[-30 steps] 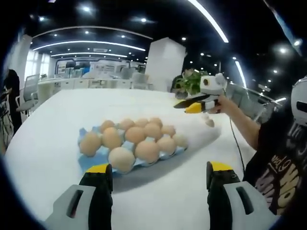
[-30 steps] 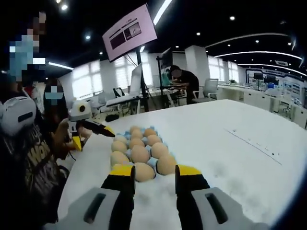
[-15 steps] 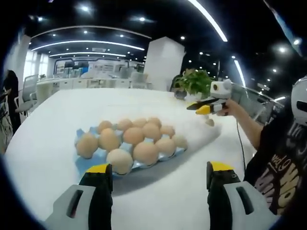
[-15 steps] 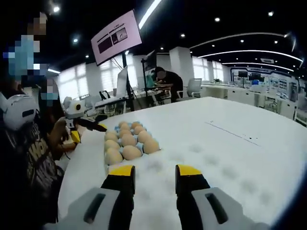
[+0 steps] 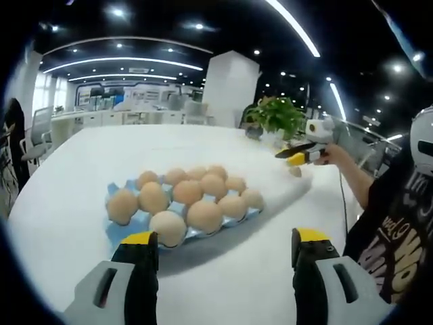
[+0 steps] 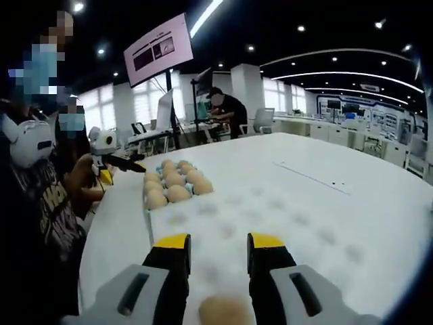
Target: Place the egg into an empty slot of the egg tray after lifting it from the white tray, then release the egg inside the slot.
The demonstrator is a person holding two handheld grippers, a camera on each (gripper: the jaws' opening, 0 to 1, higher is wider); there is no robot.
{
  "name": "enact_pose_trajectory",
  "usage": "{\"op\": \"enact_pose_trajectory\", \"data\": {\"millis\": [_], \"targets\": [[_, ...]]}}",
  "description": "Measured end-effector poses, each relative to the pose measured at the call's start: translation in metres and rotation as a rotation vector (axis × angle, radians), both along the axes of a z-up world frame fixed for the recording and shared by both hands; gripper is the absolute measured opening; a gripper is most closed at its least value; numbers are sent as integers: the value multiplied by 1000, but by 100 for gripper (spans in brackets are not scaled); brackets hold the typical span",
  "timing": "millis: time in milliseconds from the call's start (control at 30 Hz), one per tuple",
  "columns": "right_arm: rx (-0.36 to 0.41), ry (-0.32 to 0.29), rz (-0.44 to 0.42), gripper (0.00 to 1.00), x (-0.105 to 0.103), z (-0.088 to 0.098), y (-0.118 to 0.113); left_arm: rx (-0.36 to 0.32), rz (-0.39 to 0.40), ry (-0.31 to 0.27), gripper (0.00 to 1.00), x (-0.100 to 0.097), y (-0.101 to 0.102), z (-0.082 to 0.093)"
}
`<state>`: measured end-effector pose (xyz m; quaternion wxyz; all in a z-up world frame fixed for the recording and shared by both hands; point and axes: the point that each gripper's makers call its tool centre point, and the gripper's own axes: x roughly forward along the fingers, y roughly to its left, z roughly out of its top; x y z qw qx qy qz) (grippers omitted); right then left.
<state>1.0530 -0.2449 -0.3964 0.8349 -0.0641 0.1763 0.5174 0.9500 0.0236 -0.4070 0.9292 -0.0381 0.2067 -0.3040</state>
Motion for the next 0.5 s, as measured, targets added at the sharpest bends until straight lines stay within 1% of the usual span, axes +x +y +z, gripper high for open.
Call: {"op": "enact_pose_trajectory", "data": {"millis": [100,200,433,500], "targets": [[-12,2,-2,34,-3,-5,-6,1,1,1,82,-1,0,0],[-42,7,-9,34,-6,-13,-15,4,1,1,82,-1,0,-1],[-87,12,-19,34,-14,-21,-31,4,2,0,82,-1,0,-1],[-109,14,-26,33,-16,-24,-37,5,2,-1,82,-1,0,-1]]}}
